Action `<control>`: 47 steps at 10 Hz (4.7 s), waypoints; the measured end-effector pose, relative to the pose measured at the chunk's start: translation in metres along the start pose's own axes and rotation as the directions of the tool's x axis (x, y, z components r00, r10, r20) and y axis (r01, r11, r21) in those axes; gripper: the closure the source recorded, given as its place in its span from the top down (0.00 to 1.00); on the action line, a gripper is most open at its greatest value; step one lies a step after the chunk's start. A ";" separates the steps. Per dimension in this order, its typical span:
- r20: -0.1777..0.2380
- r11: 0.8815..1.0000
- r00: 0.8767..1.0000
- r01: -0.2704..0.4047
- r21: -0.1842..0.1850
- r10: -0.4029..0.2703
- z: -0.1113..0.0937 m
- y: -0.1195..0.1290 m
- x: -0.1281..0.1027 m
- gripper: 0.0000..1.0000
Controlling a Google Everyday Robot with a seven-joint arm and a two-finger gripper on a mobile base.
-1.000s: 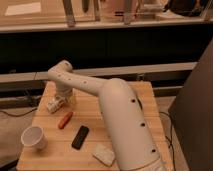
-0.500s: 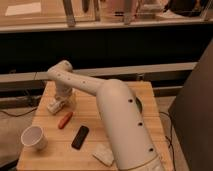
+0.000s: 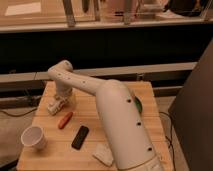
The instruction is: Place the bottle in the ceramic bowl
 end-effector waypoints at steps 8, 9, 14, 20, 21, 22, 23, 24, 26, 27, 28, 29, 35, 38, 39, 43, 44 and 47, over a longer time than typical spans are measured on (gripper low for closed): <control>0.021 0.999 0.999 0.035 -0.009 -0.035 0.006 -0.003 0.000 0.80; 0.022 0.999 0.999 0.036 -0.008 -0.036 0.006 -0.002 0.001 0.80; 0.036 0.998 0.998 0.060 -0.013 -0.059 0.014 -0.004 -0.001 0.80; 0.048 0.997 0.996 0.078 -0.015 -0.077 0.025 -0.008 -0.004 0.80; 0.049 0.997 0.996 0.081 -0.016 -0.080 0.026 -0.009 -0.005 0.80; 0.051 0.996 0.995 0.084 -0.016 -0.083 0.027 -0.010 -0.005 0.80; 0.052 0.996 0.995 0.086 -0.017 -0.085 0.029 -0.011 -0.006 0.79; 0.052 0.996 0.995 0.089 -0.017 -0.088 0.030 -0.012 -0.007 0.74; 0.053 0.996 0.994 0.093 -0.018 -0.092 0.031 -0.013 -0.008 0.71; 0.054 0.995 0.994 0.095 -0.019 -0.094 0.032 -0.014 -0.008 0.66; 0.055 0.995 0.994 0.097 -0.019 -0.096 0.033 -0.015 -0.009 0.58; 0.055 0.995 0.994 0.099 -0.020 -0.097 0.034 -0.016 -0.009 0.57; 0.050 0.995 0.994 0.102 -0.014 -0.101 0.030 -0.020 -0.014 0.05; 0.045 0.995 0.994 0.099 -0.005 -0.098 0.014 -0.016 -0.014 0.03; 0.046 0.995 0.994 0.101 -0.007 -0.100 0.012 -0.016 -0.015 0.03; 0.043 0.995 0.994 0.101 0.003 -0.101 0.009 -0.014 -0.018 0.03; 0.041 0.995 0.994 0.100 0.008 -0.101 -0.001 -0.012 -0.018 0.03; 0.041 0.995 0.994 0.100 0.006 -0.100 -0.004 -0.009 -0.021 0.03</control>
